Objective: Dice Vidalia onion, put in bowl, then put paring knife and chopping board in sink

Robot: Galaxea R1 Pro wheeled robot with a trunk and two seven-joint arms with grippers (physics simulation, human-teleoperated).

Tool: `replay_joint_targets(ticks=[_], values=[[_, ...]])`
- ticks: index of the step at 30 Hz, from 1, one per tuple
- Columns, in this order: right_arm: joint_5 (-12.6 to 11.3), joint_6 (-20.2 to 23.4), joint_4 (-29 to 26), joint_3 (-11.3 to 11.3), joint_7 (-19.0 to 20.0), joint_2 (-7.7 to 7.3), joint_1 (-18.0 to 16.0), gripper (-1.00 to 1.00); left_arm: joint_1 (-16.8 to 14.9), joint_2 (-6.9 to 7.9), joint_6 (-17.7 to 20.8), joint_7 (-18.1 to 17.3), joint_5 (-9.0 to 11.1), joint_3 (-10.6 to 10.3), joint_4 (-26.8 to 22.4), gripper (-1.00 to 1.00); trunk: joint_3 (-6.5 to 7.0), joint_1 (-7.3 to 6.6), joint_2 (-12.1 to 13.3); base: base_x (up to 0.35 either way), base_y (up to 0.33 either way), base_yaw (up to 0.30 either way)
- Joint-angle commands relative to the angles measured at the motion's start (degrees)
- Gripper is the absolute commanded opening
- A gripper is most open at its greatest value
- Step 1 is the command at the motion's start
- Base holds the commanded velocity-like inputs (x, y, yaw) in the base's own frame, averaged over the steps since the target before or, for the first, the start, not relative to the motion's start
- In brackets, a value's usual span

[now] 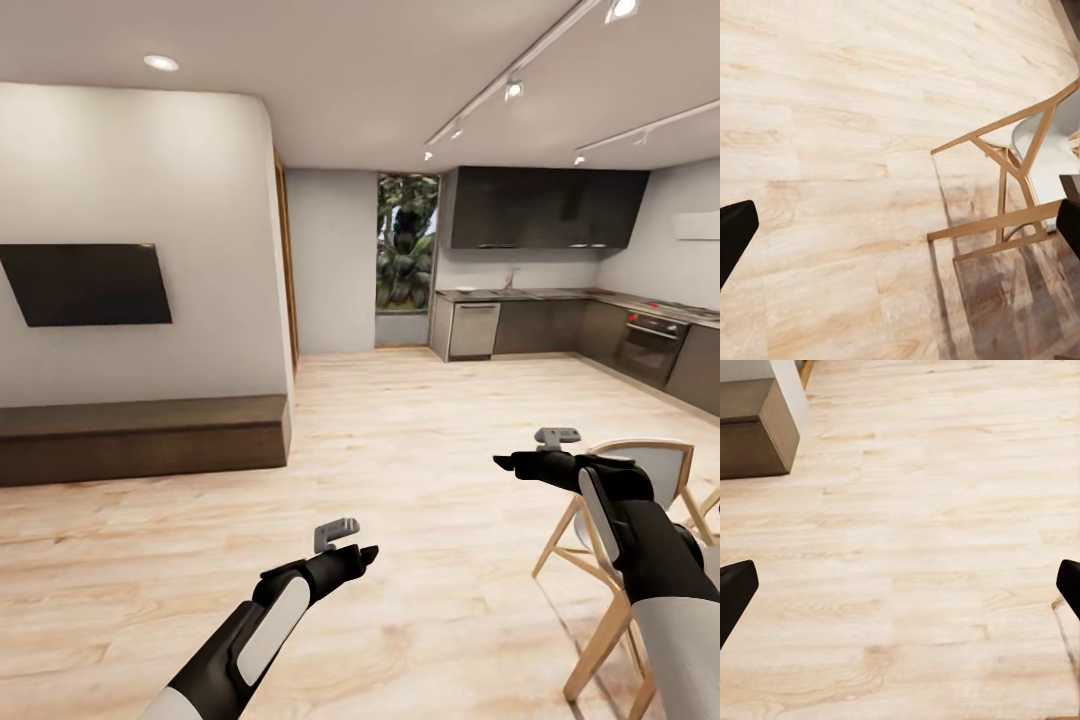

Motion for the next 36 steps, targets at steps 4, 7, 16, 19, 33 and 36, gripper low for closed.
replay_joint_targets(ticks=[4,7,16,19,33,36], values=[[-0.13,0.29,-0.03,-0.05,0.15,0.0,-0.02,1.0,-0.02,0.01,0.06,0.54,0.61,-0.09,-0.1,1.0,-0.02,0.06,-0.04,0.348,-0.088,0.0],[-0.12,0.29,-0.03,-0.06,0.15,0.0,-0.02,1.0,-0.02,-0.01,0.06,0.57,0.59,-0.09,-0.08,1.0,-0.02,0.06,-0.04,0.348,-0.09,0.0],[-0.14,0.44,-0.03,-0.12,0.15,0.0,-0.02,1.0,-0.02,-0.02,0.06,0.6,0.46,-0.09,-0.07,1.0,-0.02,0.06,-0.04,0.348,-0.091,-0.108],[-0.12,0.47,-0.03,-0.12,0.15,0.0,-0.02,1.0,-0.02,-0.03,0.06,0.62,0.44,-0.09,-0.06,1.0,-0.02,0.06,-0.04,0.348,-0.073,-0.268],[-0.19,0.21,0.01,-0.13,0.4,-0.17,0.2,1.0,-0.02,-0.03,0.06,0.63,0.44,-0.09,-0.05,1.0,-0.02,0.06,-0.04,0.348,-0.008,-0.063],[-0.2,0.2,0.0,-0.13,0.42,-0.17,0.24,1.0,-0.02,-0.03,0.06,0.62,0.44,-0.09,-0.05,1.0,-0.02,0.06,-0.04,0.348,0.0,-0.001]])
